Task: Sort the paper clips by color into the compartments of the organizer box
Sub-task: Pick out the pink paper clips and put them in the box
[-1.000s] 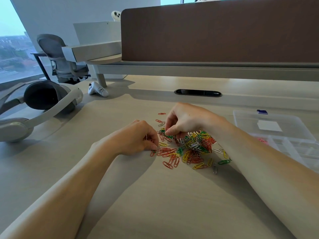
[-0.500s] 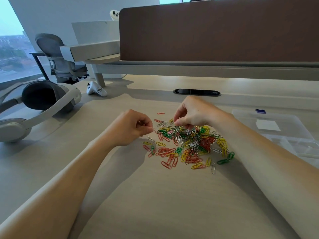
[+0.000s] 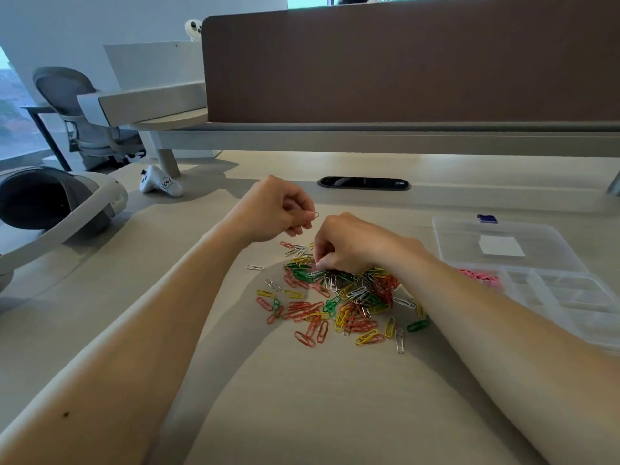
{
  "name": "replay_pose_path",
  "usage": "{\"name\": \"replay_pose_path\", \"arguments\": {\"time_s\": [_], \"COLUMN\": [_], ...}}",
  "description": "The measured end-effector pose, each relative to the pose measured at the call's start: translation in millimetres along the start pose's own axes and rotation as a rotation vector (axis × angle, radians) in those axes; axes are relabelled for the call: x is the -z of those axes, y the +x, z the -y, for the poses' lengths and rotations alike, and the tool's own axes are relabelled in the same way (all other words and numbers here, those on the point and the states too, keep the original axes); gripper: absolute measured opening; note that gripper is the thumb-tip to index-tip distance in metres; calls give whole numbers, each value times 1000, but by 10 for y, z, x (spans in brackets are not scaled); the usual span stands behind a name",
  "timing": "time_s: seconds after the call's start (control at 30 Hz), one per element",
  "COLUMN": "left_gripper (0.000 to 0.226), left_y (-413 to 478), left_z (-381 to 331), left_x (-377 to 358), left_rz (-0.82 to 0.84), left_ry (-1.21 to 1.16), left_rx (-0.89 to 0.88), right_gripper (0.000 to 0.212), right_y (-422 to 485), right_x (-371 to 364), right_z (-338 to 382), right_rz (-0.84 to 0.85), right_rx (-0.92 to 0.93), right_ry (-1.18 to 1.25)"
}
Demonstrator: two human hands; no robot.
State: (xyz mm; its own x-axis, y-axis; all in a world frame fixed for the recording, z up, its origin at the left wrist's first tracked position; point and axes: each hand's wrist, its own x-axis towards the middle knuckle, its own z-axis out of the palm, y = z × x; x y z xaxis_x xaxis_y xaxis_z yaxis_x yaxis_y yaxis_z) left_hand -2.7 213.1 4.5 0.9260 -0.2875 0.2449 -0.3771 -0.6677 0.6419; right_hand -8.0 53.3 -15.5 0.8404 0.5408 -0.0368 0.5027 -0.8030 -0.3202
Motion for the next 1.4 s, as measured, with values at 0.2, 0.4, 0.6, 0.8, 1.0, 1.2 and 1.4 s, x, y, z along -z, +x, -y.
{"name": "replay_pose_path", "arguments": {"time_s": [0.2,0.4,0.6,0.8,1.0,1.2,1.4], "left_gripper": [10,9,8,4,5,6,5], "left_y": [-23,-32,-56,-58,-7,246,399], "left_z": [67,-11,-85,-207,-596,-1095,-1346], "left_x": [75,33,-64,-31,-309,-913,-1314], "left_rz": [169,306,293,290,280,297,383], "left_ry": [-10,45,84,42,25,48,177], "left_rx": [103,162,108,68,-75,-211,-267], "right_gripper": [11,13,11,7,8,11,15], "right_y": [-43,-93,-184,-402,-858,-1306,-1501], "right_x": [96,157,194,339,594,712,632], "right_z": [-101,-134,-152,-307,-585,-1022,-1269], "right_rz": [0,-48,-47,-84,-173,-189,-154], "right_rx": [-49,-73,-92,-125,-200,-368,-431], "right_ry": [67,79,92,250,323,347,388]}}
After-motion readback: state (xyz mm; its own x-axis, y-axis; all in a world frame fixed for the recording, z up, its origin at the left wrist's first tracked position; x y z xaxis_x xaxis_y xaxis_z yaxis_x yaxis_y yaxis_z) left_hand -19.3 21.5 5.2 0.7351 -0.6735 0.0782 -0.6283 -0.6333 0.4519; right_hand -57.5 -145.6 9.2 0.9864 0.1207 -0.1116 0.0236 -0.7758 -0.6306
